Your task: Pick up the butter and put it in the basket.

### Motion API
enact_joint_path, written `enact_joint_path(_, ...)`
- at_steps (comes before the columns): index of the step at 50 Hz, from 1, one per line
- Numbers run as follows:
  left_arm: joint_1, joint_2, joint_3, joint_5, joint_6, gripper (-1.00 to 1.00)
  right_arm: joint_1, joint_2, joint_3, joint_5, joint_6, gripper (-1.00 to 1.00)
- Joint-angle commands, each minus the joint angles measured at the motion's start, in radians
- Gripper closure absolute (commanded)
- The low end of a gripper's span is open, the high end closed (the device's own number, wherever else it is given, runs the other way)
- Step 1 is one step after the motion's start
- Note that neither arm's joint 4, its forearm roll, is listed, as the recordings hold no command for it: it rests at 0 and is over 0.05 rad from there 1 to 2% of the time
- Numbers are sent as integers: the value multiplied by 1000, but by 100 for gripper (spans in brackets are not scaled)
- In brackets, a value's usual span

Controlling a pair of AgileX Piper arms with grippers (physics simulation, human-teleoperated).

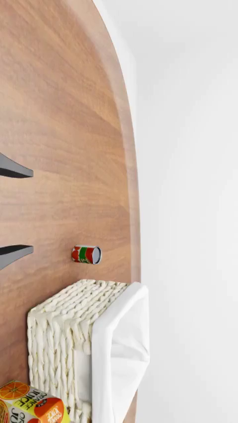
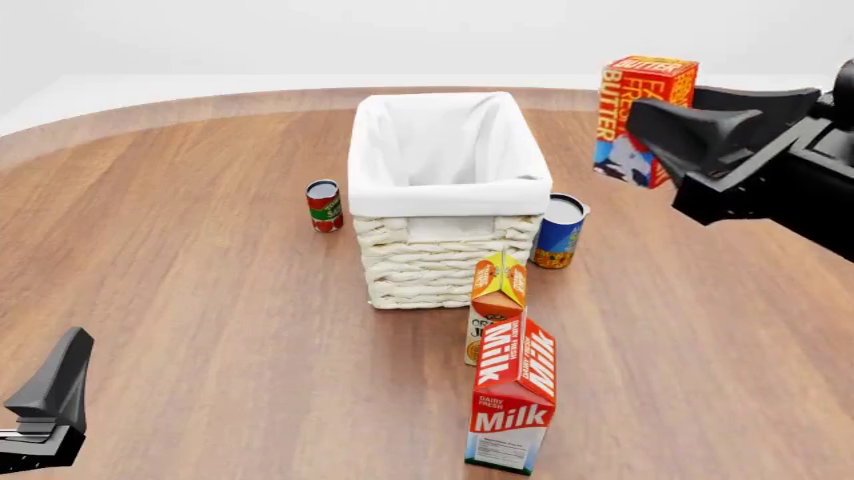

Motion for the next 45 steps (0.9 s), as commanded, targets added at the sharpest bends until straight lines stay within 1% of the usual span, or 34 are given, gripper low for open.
enact_joint_path(1,0,0,0,0,0,-100,54,65,-42,-132,122,100)
enact_joint_path(5,0,0,0,0,0,-100,63,94,-46,-163,137,100)
enact_joint_path(6,0,0,0,0,0,-100,59,105,-50,-174,152,100)
enact_joint_path(13,0,0,0,0,0,-100,51,157,-83,-198,163,100)
enact_joint_path(14,0,0,0,0,0,-100,51,168,-90,-199,153,100)
enact_joint_path(16,0,0,0,0,0,-100,51,192,-110,-199,156,100)
enact_joint_path(19,0,0,0,0,0,-100,53,220,-138,-191,147,100)
enact_joint_path(22,0,0,0,0,0,-100,59,262,-187,-170,124,100)
enact_joint_path(26,0,0,0,0,0,-100,68,301,-232,-148,114,100)
enact_joint_path(27,0,0,0,0,0,-100,71,310,-244,-143,104,100)
enact_joint_path(34,0,0,0,0,0,-100,88,362,-309,-112,88,100)
enact_joint_path(36,0,0,0,0,0,-100,99,402,-348,-84,84,100)
enact_joint_path(41,0,0,0,0,0,-100,82,492,-423,-37,51,100)
enact_joint_path(45,0,0,0,0,0,-100,78,559,-452,-12,19,100)
